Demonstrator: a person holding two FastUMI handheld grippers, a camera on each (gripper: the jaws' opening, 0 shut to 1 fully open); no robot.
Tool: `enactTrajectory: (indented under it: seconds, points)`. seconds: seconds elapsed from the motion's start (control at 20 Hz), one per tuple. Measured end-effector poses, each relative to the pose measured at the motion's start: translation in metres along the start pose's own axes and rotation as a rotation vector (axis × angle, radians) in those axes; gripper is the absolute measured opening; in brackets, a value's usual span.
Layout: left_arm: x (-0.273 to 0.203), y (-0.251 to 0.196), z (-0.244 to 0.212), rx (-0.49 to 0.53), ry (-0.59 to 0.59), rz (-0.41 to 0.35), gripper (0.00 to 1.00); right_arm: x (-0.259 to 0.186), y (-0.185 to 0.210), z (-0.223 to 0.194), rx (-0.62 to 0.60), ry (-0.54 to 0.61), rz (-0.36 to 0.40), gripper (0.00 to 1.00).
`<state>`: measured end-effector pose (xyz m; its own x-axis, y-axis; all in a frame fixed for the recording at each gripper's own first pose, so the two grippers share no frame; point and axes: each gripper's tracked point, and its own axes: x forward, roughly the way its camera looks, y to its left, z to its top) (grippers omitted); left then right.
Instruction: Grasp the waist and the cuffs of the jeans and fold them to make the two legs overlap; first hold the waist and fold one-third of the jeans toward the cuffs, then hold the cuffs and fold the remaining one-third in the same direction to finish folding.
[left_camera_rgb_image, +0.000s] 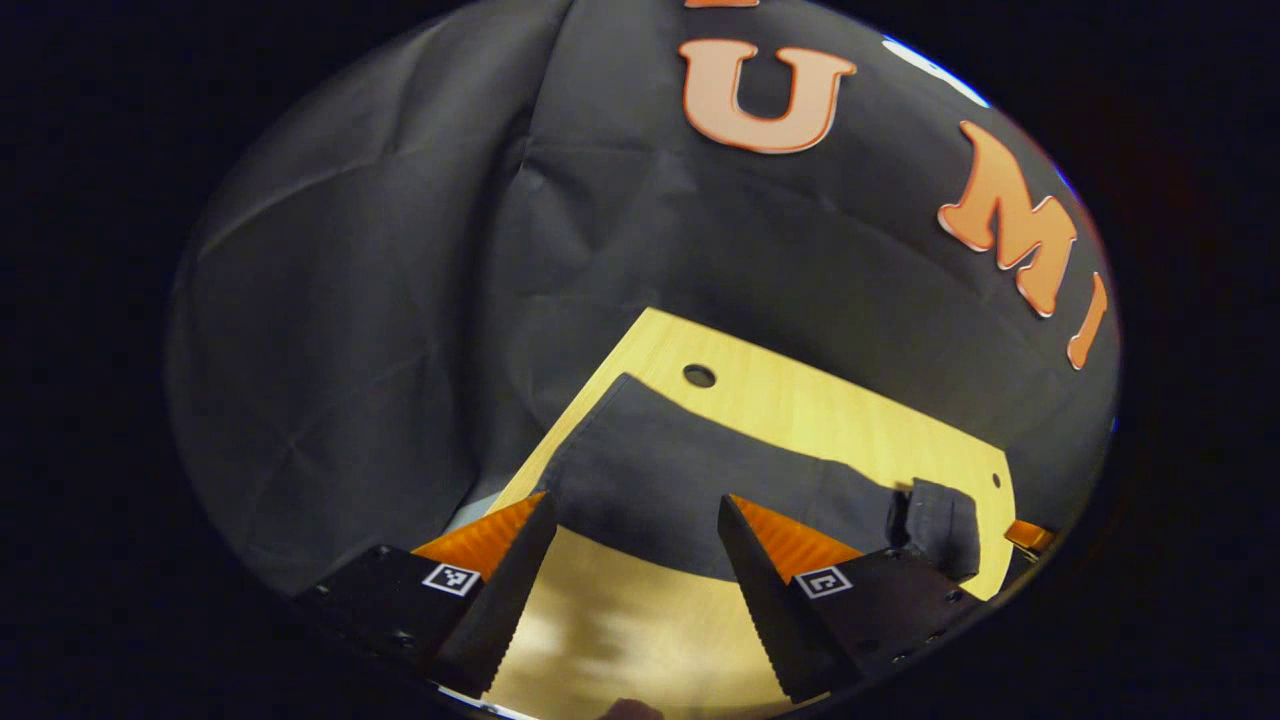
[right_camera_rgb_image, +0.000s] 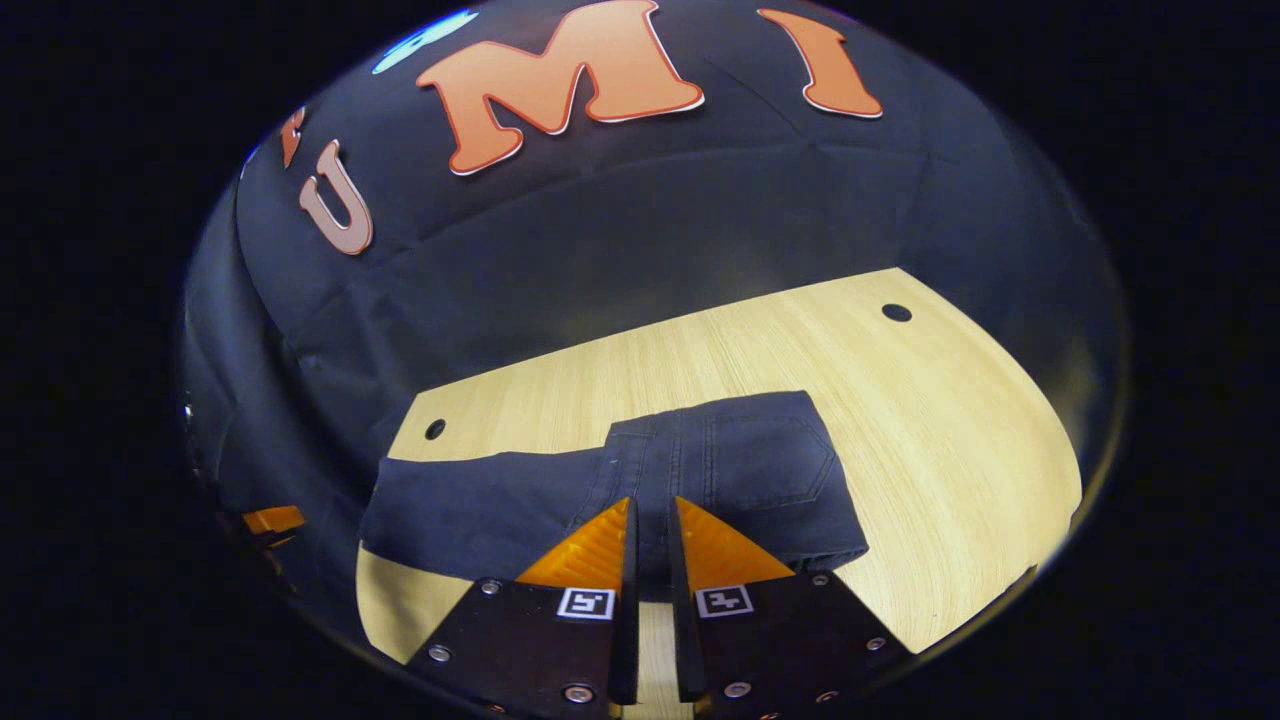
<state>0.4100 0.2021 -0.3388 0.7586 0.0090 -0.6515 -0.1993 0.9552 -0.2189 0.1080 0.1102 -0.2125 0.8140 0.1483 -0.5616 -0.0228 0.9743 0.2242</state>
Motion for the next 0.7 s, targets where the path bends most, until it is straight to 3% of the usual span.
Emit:
enactTrajectory:
  seconds: [0.05,0.1,0.15,0.2,0.35,0.5,0.6,0.7]
  points:
    - [0.008,0.002,-0.006,-0.012,0.035,0.020,0.98,-0.005,-0.004,0.007,-0.002,-0.030,-0.022,0.16]
    - [0.022,0.001,-0.009,-0.029,0.054,0.015,0.98,-0.005,-0.012,0.000,0.008,-0.043,-0.046,0.04]
    - [0.029,0.007,-0.015,-0.055,0.095,0.014,0.98,-0.011,-0.014,0.007,0.024,-0.062,-0.065,0.00]
    - [0.041,0.009,-0.019,-0.079,0.134,0.000,0.98,-0.018,-0.011,0.010,0.037,-0.074,-0.056,0.01]
    - [0.073,0.028,-0.028,-0.135,0.246,0.041,0.98,-0.032,-0.028,0.004,0.069,-0.094,-0.139,0.01]
    - [0.104,0.042,-0.045,-0.220,0.347,0.058,0.98,-0.043,-0.038,-0.001,0.089,-0.083,-0.187,0.24]
    - [0.120,0.053,-0.062,-0.266,0.426,0.071,0.98,-0.054,-0.039,-0.006,0.089,-0.088,-0.201,0.54]
    - [0.127,0.058,-0.078,-0.306,0.501,0.096,0.98,-0.063,-0.038,-0.008,0.078,-0.099,-0.208,0.66]
